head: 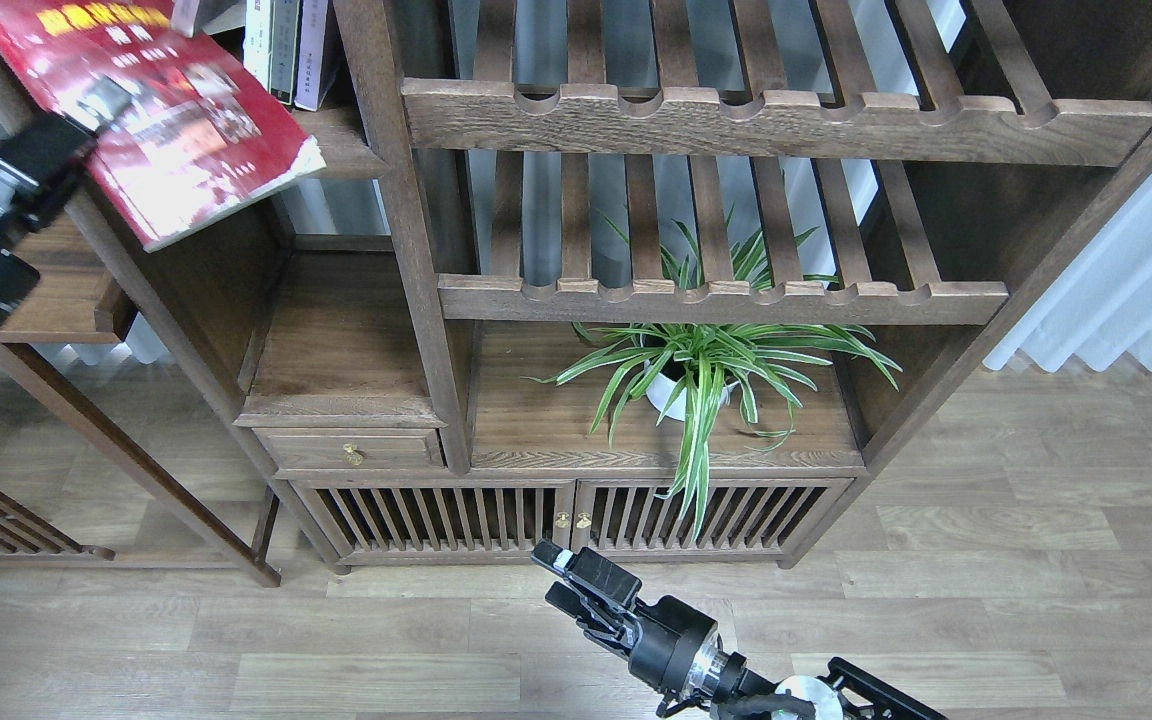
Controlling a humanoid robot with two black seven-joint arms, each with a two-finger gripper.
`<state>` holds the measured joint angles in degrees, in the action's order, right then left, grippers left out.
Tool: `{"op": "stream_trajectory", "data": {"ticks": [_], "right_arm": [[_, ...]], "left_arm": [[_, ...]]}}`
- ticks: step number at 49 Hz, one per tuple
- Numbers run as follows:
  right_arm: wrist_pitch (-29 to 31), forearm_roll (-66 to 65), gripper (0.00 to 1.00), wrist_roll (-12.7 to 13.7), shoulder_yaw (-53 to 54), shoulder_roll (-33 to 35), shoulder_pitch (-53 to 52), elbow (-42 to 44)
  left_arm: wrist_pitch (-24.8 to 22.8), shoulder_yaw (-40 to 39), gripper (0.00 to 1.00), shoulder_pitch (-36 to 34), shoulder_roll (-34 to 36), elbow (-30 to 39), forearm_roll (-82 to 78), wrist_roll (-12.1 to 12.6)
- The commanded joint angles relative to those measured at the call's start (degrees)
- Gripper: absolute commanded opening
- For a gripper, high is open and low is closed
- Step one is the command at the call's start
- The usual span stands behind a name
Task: Organize books on shelf
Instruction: 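Lift the red book with the left gripper onto the upper shelf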
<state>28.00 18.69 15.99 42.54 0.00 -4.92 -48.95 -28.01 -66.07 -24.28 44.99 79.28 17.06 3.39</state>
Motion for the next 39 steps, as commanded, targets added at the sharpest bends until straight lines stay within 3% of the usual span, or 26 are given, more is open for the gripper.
{"op": "stream_trajectory", "data": {"ticks": [1,15,25,33,39], "right_arm": [[0.0,-0.05,0.99,0.01,0.0,0.0,0.0,0.0],[0.0,-0.06,0.99,0.01,0.0,0.0,-0.09,0.09],[0.0,-0.06,0.99,0.01,0.0,0.0,-0.09,0.09],[0.0,-0.05,0.99,0.01,0.0,0.0,-0.09,0.0],[0.0,-0.06,0.99,0.01,0.0,0.0,-0.09,0.0]], "left_arm": [[0.01,-0.29,0.06,-0.24,0.89,0.0,-0.8,0.65],[0.01,-5.21,0.06,-5.68,1.07,-2.02,-3.08,2.05],[0.01,-6.97,0.07,-12.89,3.18,-9.84,-14.06,4.16],[0.01,-5.65,0.07,-22.72,3.62,-13.98,-26.89,4.6],[0.01,0.05,0.07,-33.34,3.62,-16.7,-31.99,5.74]]}}
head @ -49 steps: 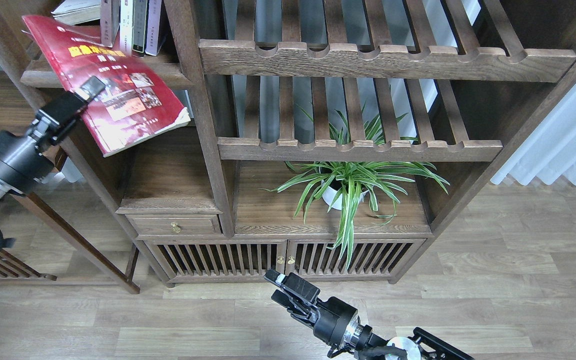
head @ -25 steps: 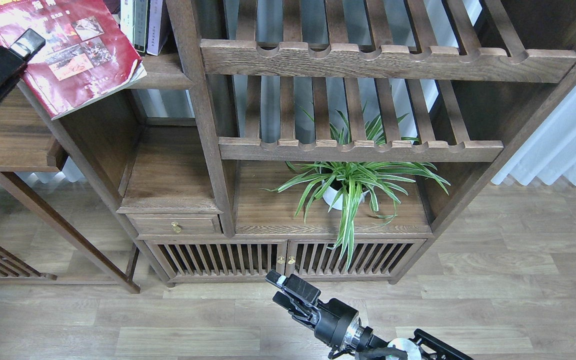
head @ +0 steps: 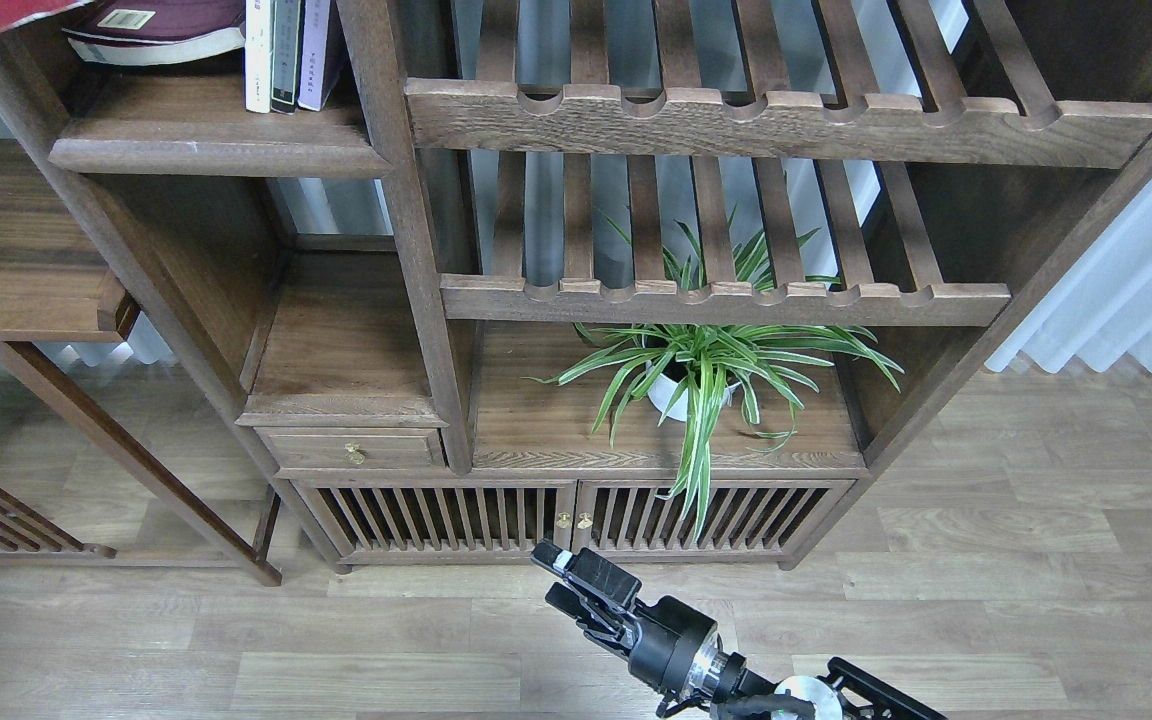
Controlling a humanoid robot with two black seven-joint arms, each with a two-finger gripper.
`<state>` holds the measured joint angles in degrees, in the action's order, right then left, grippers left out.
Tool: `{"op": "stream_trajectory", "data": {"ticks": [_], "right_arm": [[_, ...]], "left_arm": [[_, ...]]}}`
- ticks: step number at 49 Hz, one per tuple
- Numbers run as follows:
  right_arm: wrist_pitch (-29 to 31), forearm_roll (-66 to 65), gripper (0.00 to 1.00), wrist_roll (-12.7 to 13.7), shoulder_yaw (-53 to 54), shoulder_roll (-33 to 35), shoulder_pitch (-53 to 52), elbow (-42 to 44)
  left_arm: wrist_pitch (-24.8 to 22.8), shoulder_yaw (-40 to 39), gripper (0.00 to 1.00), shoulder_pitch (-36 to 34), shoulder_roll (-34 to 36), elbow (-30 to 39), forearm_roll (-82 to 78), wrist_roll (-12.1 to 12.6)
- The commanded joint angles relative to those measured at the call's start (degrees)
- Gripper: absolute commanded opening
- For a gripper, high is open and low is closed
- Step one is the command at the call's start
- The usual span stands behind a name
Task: Organize books on shelf
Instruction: 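Lift the red book with the left gripper onto the upper shelf, then push the red book upright among the books with the left gripper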
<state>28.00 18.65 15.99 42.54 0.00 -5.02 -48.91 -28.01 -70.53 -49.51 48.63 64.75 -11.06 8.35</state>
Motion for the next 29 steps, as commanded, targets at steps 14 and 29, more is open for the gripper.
{"op": "stream_trajectory", "data": {"ticks": [14,29], "right_arm": [[0.0,0.07,0.99,0.0,-0.09,0.0,0.01,-0.22],[0.0,-0.02,0.99,0.0,-0.09,0.0,0.18,-0.57]], "left_arm": [[0.01,10.59,0.08,-20.88,-3.89,-7.62,-17.67,4.13],[0.01,9.01,0.07,-21.06,-10.74,-12.02,-29.36,5.36]]}}
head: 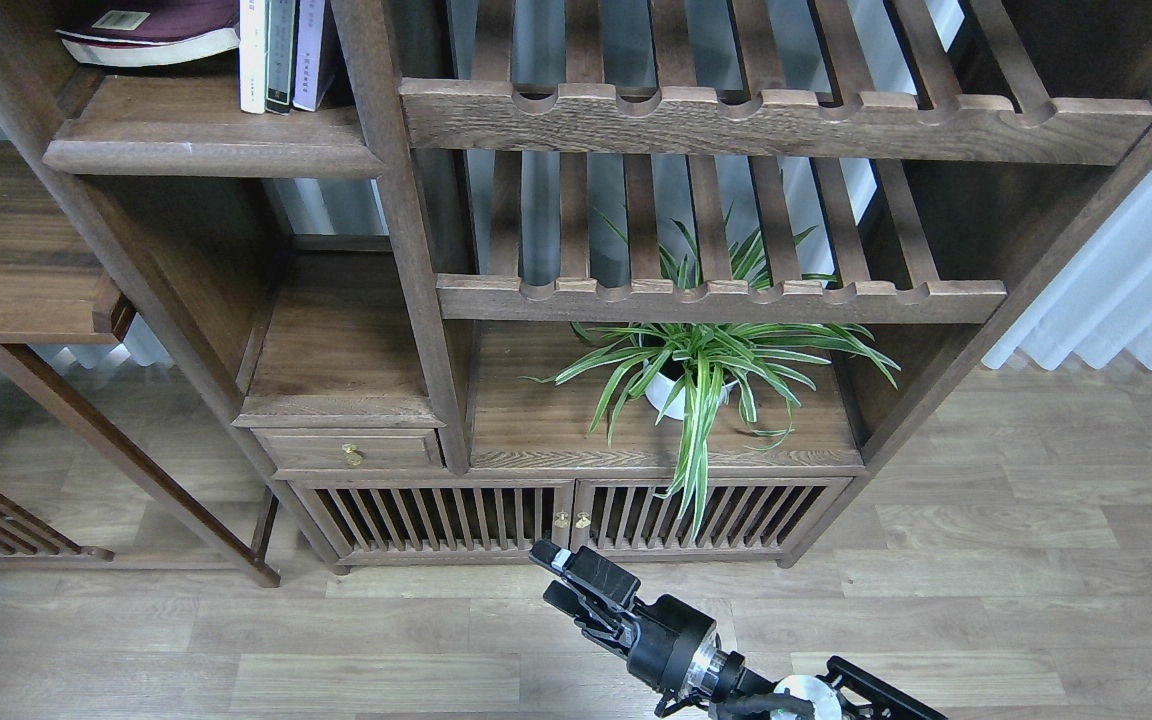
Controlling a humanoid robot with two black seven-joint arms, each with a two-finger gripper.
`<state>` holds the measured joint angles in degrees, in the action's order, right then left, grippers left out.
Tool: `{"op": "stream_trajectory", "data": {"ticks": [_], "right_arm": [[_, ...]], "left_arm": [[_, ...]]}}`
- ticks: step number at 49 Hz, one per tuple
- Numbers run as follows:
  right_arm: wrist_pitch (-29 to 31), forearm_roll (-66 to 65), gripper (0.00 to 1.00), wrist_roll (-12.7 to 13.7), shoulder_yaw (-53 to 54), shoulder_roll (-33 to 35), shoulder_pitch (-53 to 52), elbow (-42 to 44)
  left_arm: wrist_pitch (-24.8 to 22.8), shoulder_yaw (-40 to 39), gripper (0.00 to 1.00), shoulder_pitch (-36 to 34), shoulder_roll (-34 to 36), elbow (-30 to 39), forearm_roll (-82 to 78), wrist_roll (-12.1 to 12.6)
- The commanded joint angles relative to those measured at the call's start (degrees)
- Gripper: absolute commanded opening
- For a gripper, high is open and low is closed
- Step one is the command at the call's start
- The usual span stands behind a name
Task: Organize books on shelf
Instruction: 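Push the red book upright among the books with the left gripper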
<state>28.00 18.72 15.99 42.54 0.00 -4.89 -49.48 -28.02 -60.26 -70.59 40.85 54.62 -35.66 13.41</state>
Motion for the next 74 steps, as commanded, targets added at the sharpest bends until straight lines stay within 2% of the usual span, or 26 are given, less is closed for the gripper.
{"op": "stream_trajectory", "data": {"ticks": [1,7,23,25,26,27,28,29,30,34,37,45,47,55,61,74], "right_arm": [[0.0,-0.09,0.99,0.0,-0.09,0.0,0.06,-0.01],[0.0,-0.09,0.99,0.0,-0.09,0.0,0.06,-0.18],[0.0,-0.09,0.99,0.0,-0.09,0.0,0.32,-0.18],[0.0,-0.09,0.99,0.0,-0.09,0.0,0.32,-0.09],[0.0,-0.09,0.99,0.0,0.0,0.0,0.32,-0.09],[0.0,-0.09,0.99,0.0,0.0,0.0,0.32,-0.09],[0.0,-0.09,0.99,0.0,0.0,0.0,0.32,-0.09],[0.0,-0.09,0.99,0.0,0.0,0.0,0.32,-0.09],[0.0,-0.09,0.99,0.0,0.0,0.0,0.41,-0.09],[0.0,-0.09,0.99,0.0,0.0,0.0,0.32,-0.01],[0.0,-0.18,0.99,0.0,0.0,0.0,0.24,-0.01],[0.0,-0.09,0.99,0.0,0.0,0.0,0.15,-0.01],[0.0,-0.09,0.99,0.0,0.0,0.0,0.06,-0.18],[0.0,-0.09,0.99,-0.35,0.0,0.0,0.41,-0.8],[0.0,-0.18,0.99,-0.88,-0.09,0.0,0.06,-1.5],[0.0,-0.27,0.99,-0.88,-0.09,0.0,0.06,-1.5]], "left_arm": [[0.02,-1.7,0.07,0.02,-3.84,-2.33,-5.99,0.21],[0.02,-2.5,0.07,0.02,-8.5,-5.31,-8.63,0.04],[0.02,-5.49,0.08,0.54,-15.1,-9.1,-16.37,-0.75],[0.02,-5.49,0.12,0.72,-15.19,-9.19,-16.37,-0.93],[0.02,-5.4,0.25,0.9,-15.19,-9.19,-16.28,-0.84],[0.02,-5.4,0.32,0.98,-15.19,-9.19,-16.28,-0.84],[0.02,-5.4,0.45,1.16,-15.19,-9.19,-16.28,-0.76],[0.02,-5.4,0.53,1.25,-15.19,-9.19,-16.28,-0.75],[0.02,-5.31,0.57,1.34,-15.1,-9.19,-16.28,-0.75],[0.02,-5.4,0.6,1.42,-14.75,-9.19,-16.11,-0.84],[0.02,-5.4,0.7,1.42,-14.57,-9.01,-16.02,-0.76],[0.02,-5.4,0.82,2.92,-13.52,-7.69,-15.14,-0.75],[0.02,-5.57,0.86,4.32,-12.38,-6.12,-13.83,-0.75],[0.02,-6.01,0.92,9.42,-6.41,1.26,-11.72,-0.67],[0.02,-6.45,0.93,11.44,-3.15,4.35,-8.02,-0.31],[0.02,-7.24,0.93,12.67,-2.71,6.9,-5.73,-0.67]]}}
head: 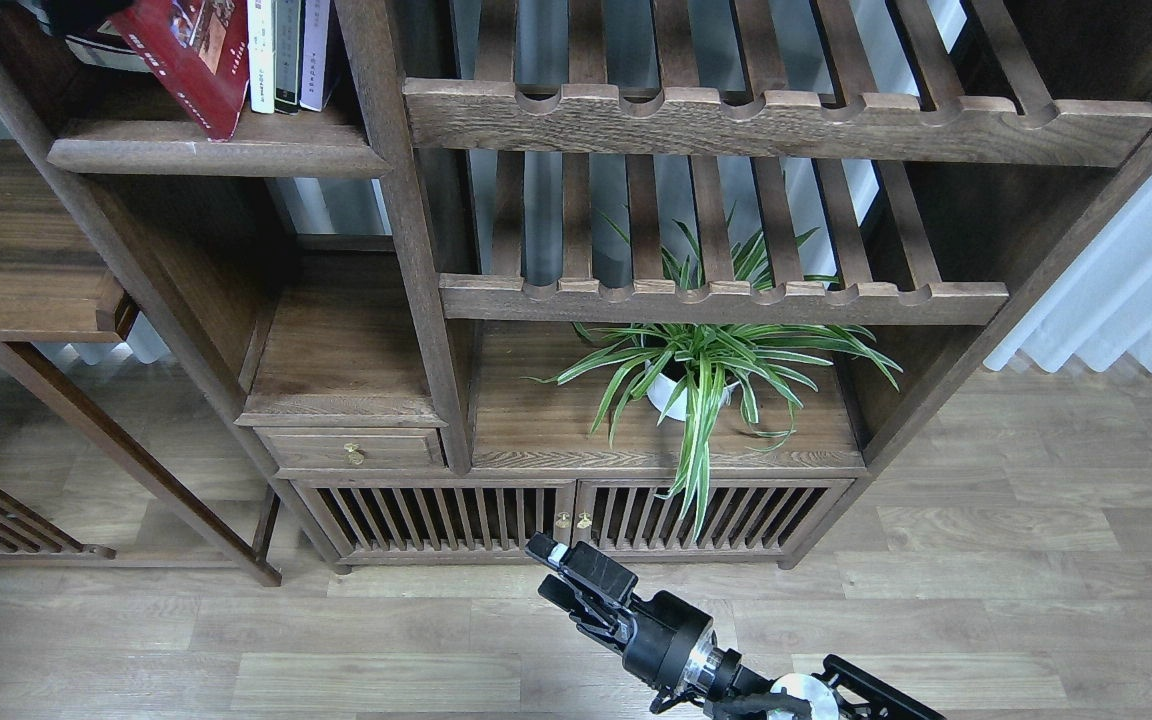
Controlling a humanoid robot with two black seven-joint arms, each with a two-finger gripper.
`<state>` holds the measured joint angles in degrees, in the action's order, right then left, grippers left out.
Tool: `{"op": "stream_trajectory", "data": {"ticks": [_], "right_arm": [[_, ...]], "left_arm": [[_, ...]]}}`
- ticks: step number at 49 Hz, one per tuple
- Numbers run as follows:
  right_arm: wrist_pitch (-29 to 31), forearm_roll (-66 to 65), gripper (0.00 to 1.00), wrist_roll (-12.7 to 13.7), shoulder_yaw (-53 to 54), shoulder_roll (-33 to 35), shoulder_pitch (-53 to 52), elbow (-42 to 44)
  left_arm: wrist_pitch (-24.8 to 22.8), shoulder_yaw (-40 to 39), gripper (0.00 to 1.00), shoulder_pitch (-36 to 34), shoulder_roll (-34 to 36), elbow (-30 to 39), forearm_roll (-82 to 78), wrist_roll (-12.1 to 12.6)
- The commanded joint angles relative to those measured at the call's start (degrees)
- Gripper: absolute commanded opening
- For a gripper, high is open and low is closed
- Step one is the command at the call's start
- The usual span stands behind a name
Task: Organize books on shelf
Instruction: 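Push the red book upright among the books with the left gripper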
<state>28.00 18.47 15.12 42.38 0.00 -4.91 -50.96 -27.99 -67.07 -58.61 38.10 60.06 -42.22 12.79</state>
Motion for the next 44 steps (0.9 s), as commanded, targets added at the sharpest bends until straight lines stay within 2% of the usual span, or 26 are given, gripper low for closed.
{"op": "stream_trajectory", "data": {"ticks": [1,10,16,23,27,29,31,32,33,36,44], "right_arm": [[0.0,-0.02,0.99,0.0,0.07,0.0,0.17,-0.01],[0.0,-0.02,0.99,0.0,0.07,0.0,0.34,-0.01],[0.0,-0.02,0.99,0.0,0.07,0.0,0.43,-0.01],[0.0,0.07,0.99,0.0,0.07,0.0,0.52,-0.01],[0.0,0.07,0.99,0.0,0.07,0.0,0.52,-0.01],[0.0,0.07,0.99,0.0,0.07,0.0,0.52,-0.01],[0.0,0.07,0.99,0.0,0.15,0.0,0.52,-0.01],[0.0,0.07,0.99,0.0,0.07,0.0,0.6,-0.01],[0.0,0.07,0.99,0.0,0.07,0.0,0.52,0.07],[0.0,0.07,0.99,0.0,0.07,0.0,0.52,0.07],[0.0,0.16,0.99,0.0,0.07,0.0,0.52,0.07]], "left_arm": [[-0.01,-0.52,0.93,0.69,0.05,1.46,0.91,-0.04],[-0.01,-0.96,0.93,1.39,-1.18,-1.08,0.64,0.13],[-0.01,-1.05,0.92,1.22,-6.36,-2.67,0.56,0.22],[-0.01,-1.84,0.92,1.66,-12.6,-3.37,0.91,-0.83],[-0.01,-2.98,0.91,2.27,-14.36,-4.42,0.91,-3.37],[-0.01,-3.77,0.91,2.54,-15.94,-5.39,0.99,-6.0],[-0.01,-4.21,0.91,2.71,-16.83,-5.92,0.91,-7.42],[-0.01,-5.17,0.91,2.89,-18.22,-7.31,0.99,-9.86],[-0.01,-5.7,0.91,2.89,-18.84,-7.93,1.0,-11.02],[-0.01,-6.67,0.91,2.89,-19.46,-8.73,1.0,-13.48],[-0.01,-7.02,0.91,4.38,-19.73,-8.73,3.89,-17.18]]}}
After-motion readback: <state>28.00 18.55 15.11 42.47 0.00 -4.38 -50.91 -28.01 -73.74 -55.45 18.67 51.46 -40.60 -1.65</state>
